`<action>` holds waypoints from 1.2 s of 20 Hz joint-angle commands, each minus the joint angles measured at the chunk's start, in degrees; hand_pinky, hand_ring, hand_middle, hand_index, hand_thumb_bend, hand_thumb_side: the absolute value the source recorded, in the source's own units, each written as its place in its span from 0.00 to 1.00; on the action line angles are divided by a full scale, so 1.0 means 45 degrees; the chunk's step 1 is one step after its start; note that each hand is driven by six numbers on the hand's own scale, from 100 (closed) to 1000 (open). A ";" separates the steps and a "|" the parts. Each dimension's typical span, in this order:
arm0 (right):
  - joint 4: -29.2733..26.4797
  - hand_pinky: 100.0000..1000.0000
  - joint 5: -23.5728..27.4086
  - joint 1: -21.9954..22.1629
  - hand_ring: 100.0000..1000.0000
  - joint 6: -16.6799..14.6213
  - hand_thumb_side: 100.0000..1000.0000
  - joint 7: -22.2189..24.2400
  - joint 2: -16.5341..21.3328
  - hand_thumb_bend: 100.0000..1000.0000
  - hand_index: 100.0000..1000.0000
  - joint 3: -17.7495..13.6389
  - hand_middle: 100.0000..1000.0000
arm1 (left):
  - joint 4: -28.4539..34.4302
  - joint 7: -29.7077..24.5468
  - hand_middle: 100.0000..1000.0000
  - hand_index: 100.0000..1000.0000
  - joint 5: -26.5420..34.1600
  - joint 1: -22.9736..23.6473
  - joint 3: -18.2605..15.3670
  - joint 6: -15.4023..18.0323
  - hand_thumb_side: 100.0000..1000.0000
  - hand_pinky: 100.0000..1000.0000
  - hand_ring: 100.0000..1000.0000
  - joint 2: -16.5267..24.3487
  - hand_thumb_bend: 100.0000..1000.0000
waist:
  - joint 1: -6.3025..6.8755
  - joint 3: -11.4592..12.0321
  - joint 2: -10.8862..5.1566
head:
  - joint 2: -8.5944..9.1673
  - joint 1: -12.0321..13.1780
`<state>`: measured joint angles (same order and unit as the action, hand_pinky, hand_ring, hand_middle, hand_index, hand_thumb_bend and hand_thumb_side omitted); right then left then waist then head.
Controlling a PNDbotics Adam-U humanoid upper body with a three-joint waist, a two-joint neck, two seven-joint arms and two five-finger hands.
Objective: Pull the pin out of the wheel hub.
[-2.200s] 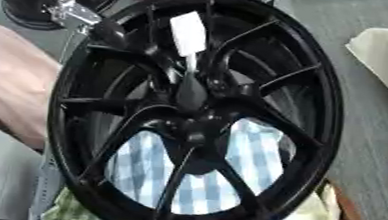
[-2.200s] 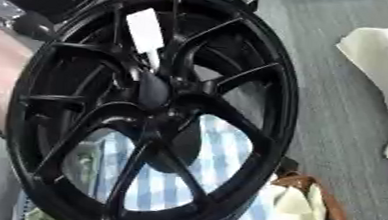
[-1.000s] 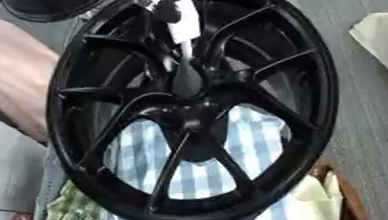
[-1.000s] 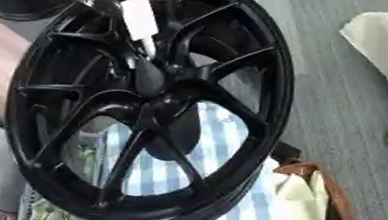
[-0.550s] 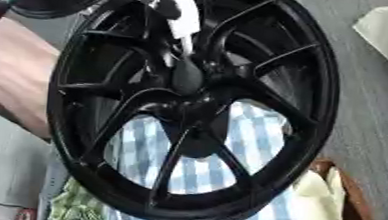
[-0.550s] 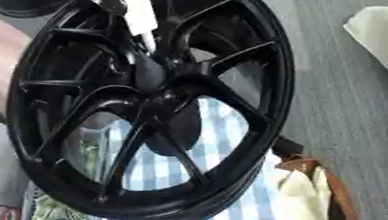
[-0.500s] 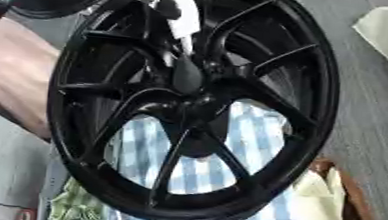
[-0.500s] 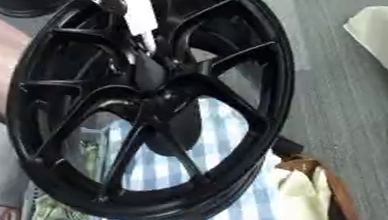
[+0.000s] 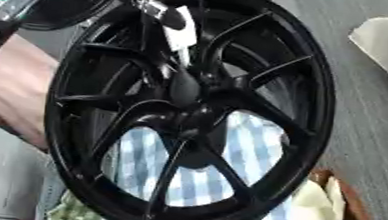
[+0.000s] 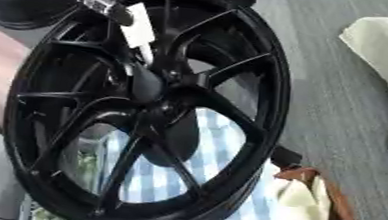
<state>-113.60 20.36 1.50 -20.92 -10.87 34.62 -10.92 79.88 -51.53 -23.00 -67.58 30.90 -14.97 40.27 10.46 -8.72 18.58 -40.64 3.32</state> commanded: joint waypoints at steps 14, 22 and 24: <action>-0.0221 0.91 0.0059 -0.0117 0.75 0.0049 0.62 -0.0091 0.0212 0.00 0.74 -0.0046 0.63 | -0.0315 -0.0098 0.69 0.88 -0.0041 -0.0170 0.0069 0.0335 0.81 0.89 0.87 -0.0127 0.73 | -0.0111 -0.0127 -0.0161 | 0.0127 0.0185; -0.0221 0.91 0.0030 -0.0125 0.75 0.0069 0.62 -0.0117 0.0134 0.00 0.74 -0.0035 0.63 | -0.0455 -0.0098 0.62 0.85 -0.0210 -0.0139 0.0046 0.0284 0.77 0.86 0.83 -0.0288 0.67 | -0.0115 -0.0201 -0.0117 | 0.0157 0.0266; -0.0221 0.91 0.0029 -0.0129 0.75 0.0080 0.63 -0.0125 0.0116 0.00 0.74 -0.0032 0.63 | -0.0466 -0.0098 0.59 0.83 -0.0288 -0.0153 0.0031 0.0216 0.77 0.85 0.81 -0.0326 0.66 | -0.0116 -0.0209 -0.0114 | 0.0159 0.0279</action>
<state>-113.60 20.40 1.08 -20.62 -11.18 34.48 -10.88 77.58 -51.60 -24.00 -67.41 31.58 -13.40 37.98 10.46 -9.61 18.95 -40.63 4.38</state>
